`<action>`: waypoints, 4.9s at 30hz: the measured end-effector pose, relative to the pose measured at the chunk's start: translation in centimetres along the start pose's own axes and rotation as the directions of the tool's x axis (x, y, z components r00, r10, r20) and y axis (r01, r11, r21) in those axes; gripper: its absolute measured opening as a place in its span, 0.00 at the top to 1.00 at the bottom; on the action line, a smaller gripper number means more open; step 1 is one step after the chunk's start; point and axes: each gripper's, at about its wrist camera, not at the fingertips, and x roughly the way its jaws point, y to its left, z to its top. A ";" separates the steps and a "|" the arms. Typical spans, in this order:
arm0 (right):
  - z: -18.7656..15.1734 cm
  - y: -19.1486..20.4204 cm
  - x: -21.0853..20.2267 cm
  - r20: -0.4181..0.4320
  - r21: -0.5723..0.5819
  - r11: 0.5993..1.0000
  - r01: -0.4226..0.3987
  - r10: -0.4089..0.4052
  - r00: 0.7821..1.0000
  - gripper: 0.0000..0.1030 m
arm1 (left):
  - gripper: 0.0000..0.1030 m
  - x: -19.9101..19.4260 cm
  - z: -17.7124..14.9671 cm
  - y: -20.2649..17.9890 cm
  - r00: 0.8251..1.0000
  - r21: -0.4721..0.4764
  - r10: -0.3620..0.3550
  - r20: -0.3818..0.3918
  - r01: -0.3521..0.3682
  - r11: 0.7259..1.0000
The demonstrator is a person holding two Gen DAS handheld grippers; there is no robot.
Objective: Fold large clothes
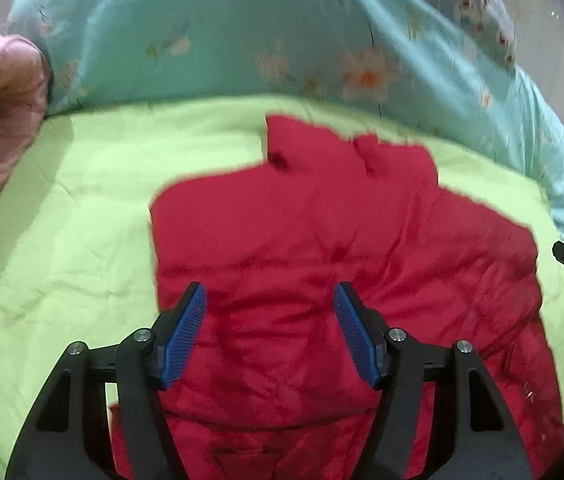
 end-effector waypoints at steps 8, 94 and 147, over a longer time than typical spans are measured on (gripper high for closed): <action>0.2 8.4 6.3 -0.105 -0.232 0.970 -0.072 0.048 0.993 0.56 | 0.36 5.3 0.6 -4.0 0.993 0.149 0.058 -0.099 -0.043 0.988; -18.5 -0.5 -13.5 -0.160 -0.108 0.993 -0.044 0.026 0.987 0.36 | 0.31 -13.9 -18.8 3.5 0.974 -0.031 0.145 -0.172 -0.153 0.988; -25.3 -4.0 -14.1 -0.301 0.047 0.980 -0.193 0.198 0.933 0.72 | 0.83 -14.8 -24.7 1.4 0.961 0.076 0.000 -0.275 0.022 0.997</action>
